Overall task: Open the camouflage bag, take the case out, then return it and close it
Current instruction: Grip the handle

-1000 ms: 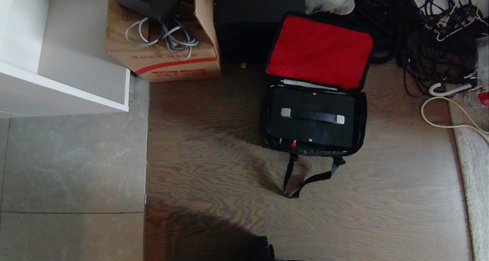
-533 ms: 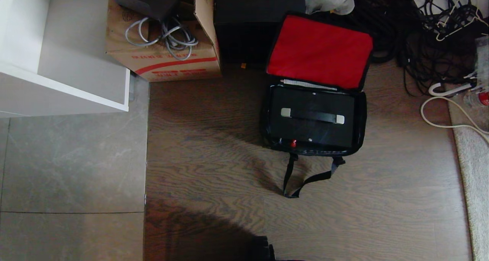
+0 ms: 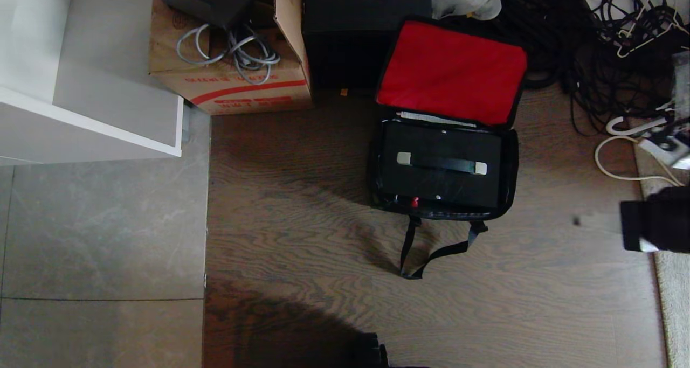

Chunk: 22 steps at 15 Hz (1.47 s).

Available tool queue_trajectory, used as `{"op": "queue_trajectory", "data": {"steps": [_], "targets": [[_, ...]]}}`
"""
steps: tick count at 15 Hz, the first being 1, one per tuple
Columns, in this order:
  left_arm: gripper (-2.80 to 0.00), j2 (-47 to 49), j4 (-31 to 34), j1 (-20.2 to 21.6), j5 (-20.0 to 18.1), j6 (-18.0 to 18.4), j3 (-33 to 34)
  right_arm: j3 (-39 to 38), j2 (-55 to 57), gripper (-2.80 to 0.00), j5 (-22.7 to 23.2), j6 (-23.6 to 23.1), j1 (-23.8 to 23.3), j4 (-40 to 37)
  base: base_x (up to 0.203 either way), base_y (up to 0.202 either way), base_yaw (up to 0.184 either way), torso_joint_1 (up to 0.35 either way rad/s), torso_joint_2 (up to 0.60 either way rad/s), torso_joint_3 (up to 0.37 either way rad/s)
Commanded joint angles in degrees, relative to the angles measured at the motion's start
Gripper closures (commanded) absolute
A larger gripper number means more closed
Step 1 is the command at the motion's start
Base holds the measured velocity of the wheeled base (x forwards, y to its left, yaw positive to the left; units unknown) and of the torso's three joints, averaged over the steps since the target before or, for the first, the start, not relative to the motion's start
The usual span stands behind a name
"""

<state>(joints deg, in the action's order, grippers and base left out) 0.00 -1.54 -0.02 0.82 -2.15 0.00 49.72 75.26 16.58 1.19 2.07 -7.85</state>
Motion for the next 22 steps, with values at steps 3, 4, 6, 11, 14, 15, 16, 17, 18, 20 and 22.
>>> {"op": "queue_trajectory", "data": {"steps": [3,4,6,11,14,15,16,17,18,20,22], "targets": [[0.0,0.0,-0.04,-0.06,-0.03,-0.04,0.44,15.02,26.14,0.0,2.09,-6.69,5.49,9.19,0.0,0.0,0.0,0.0,0.0,0.0],[0.0,0.0,-0.04,-0.06,0.03,-0.04,0.44,16.68,27.18,0.0,2.11,-8.69,7.35,9.76,0.0,0.0,0.0,0.0,0.0,0.0],[0.0,0.0,-0.04,0.02,-0.03,-0.04,0.44,16.75,26.3,0.0,2.31,-13.5,8.46,10.15,0.0,0.0,0.0,0.0,0.0,0.0],[0.0,0.0,-0.04,0.02,0.06,-0.04,0.44,12.59,27.67,0.0,-12.39,-30.02,13.15,16.45,0.0,0.0,0.0,0.0,0.0,0.0],[0.0,0.0,-0.04,0.02,0.01,-0.04,0.44,11.88,29.86,0.0,-12.51,-31.25,14.83,20.94,0.0,0.0,0.0,0.0,0.0,0.0],[0.0,0.0,-0.04,-0.06,-0.03,-0.04,0.44,11.89,30.27,-2.8,-11.59,-31.56,14.81,21.34,0.0,0.0,0.0,0.0,0.0,0.0],[0.0,0.0,-0.04,-0.06,0.02,-0.04,0.44,12.08,30.49,-2.8,-12.0,-31.75,14.91,21.71,0.0,0.0,0.0,0.0,0.0,0.0],[0.0,0.0,-0.04,0.02,-0.03,-0.04,0.44,12.6,30.89,-2.8,-12.95,-32.12,15.54,21.85,0.0,0.0,0.0,0.0,0.0,0.0],[0.0,0.0,-0.04,-0.03,-0.03,-0.04,0.44,12.32,30.77,-2.8,-14.17,-32.4,15.98,21.88,0.0,0.0,0.0,0.0,0.0,0.0],[0.0,0.0,-0.04,-0.06,-0.03,-0.04,0.44,11.71,30.92,-2.8,-14.68,-33.72,17.25,24.28,0.0,0.0,0.0,0.0,0.0,0.0],[0.0,0.0,-0.04,-0.06,-0.03,-0.04,0.44,9.73,31.8,-2.8,-15.04,-37.51,18.82,33.39,0.0,0.0,0.0,0.0,0.0,0.0]]}}
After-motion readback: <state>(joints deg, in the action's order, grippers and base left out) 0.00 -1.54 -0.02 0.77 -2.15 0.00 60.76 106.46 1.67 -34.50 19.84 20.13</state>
